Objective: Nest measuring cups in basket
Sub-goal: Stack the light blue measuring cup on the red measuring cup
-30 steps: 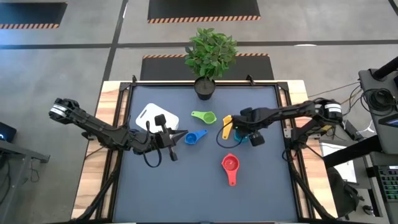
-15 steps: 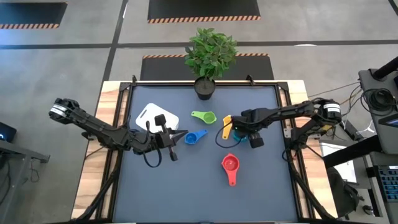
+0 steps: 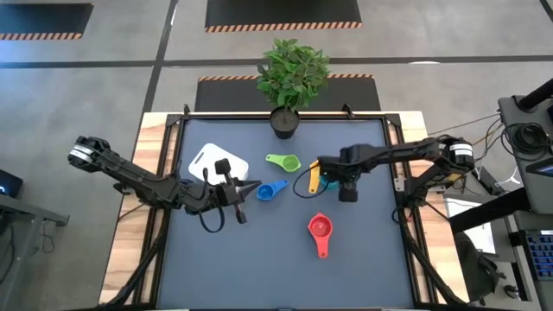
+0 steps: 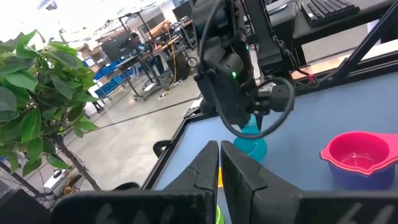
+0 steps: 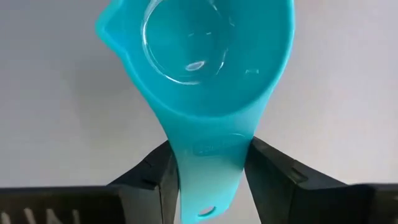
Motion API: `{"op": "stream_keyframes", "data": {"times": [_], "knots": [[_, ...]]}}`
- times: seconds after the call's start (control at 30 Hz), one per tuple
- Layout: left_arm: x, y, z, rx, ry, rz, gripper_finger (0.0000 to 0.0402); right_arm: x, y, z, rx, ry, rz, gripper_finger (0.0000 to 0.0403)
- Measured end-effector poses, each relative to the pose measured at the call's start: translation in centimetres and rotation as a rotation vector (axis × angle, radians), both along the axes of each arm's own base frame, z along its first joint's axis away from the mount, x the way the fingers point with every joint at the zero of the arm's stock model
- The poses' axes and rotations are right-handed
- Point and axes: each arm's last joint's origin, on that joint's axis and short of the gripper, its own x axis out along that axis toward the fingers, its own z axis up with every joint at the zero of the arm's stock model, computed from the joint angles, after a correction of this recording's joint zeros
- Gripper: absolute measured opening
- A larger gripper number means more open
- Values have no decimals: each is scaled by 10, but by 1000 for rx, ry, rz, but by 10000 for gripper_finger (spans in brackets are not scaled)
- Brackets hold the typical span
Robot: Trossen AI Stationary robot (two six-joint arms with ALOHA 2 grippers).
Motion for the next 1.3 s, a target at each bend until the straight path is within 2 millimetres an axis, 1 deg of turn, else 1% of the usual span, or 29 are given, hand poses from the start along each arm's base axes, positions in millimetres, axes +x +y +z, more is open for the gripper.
{"op": "stream_keyframes", "data": {"times": [0.1,0.2,0.33,0.5,0.6,0.7,0.77,0.83,0.93,1.07,1.2,1.3], "knots": [[0,0,0,-1,-3,0,0,5,6,13,59,-31,-115,141],[0,0,0,-1,-5,0,0,13,21,26,124,-81,-185,142],[0,0,1,3,-3,0,0,20,51,45,157,-133,-283,139],[0,0,1,6,-3,-1,0,24,92,70,197,-216,-482,135],[0,0,1,5,-5,-1,0,24,121,74,191,-258,-539,135],[0,0,1,8,-6,-1,0,22,150,72,179,-266,-567,132],[0,0,1,17,-5,-2,0,22,167,70,154,-287,-589,127],[0,0,2,23,-4,-2,0,23,178,67,128,-311,-604,119],[0,0,2,23,-10,-2,0,26,190,59,105,-298,-608,105],[0,0,3,29,-13,-3,0,33,195,51,80,-271,-570,85],[0,0,5,31,-34,-3,0,38,196,54,73,-264,-513,69],[0,0,5,31,-36,-3,0,36,195,60,70,-265,-484,59]]}}
